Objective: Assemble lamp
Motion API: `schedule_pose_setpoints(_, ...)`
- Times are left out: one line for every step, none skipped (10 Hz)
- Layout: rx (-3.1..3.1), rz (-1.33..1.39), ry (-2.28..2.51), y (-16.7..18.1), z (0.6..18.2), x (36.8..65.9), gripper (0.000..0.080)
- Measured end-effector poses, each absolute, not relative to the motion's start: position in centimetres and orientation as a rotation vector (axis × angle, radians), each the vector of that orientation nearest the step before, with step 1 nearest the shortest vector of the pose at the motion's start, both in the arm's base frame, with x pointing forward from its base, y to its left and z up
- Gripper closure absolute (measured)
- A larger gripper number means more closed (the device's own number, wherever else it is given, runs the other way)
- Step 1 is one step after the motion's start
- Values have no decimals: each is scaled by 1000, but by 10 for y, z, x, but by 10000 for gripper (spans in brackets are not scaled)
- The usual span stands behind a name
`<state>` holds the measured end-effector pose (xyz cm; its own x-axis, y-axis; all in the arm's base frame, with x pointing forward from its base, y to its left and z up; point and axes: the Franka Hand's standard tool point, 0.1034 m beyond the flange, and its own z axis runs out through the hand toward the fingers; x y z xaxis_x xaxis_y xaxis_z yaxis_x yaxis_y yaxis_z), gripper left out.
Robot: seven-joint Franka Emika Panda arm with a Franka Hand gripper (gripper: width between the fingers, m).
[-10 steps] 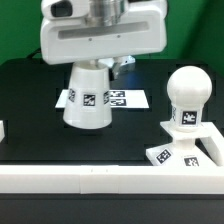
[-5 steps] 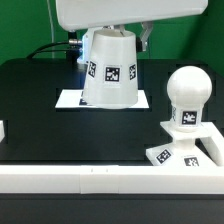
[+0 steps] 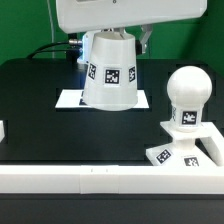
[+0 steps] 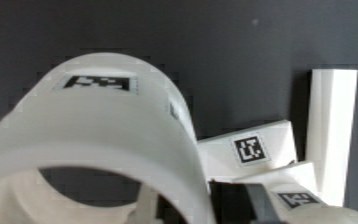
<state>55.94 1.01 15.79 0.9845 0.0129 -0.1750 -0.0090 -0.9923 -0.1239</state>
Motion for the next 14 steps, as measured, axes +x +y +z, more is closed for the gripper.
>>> schedule_pose_setpoints(-2974,299,28,16,168,559,755)
schedule_pose_setpoints(-2952,297,48,27,178,565,755)
schedule_pose_setpoints(-2942,301,92,41,186,569,755)
schedule_pose_setpoints(-2932,309,119,53,197,572,755)
schedule_pose_setpoints(-2928,312,123,63,208,576,755)
schedule_pose_setpoints(-2924,319,129,69,219,580,755)
schedule_pose_setpoints(-2921,325,134,75,228,583,755)
schedule_pose_setpoints(-2920,324,135,80,233,585,755)
schedule_pose_setpoints(-2919,322,130,83,236,587,755)
schedule_pose_setpoints(-2918,315,126,85,239,592,755)
schedule_pose_setpoints(-2917,305,124,86,240,600,755)
schedule_pose_setpoints(-2914,308,131,87,240,608,755)
schedule_pose_setpoints(-2911,311,152,89,237,620,755)
schedule_pose_setpoints(-2910,302,162,93,233,632,755)
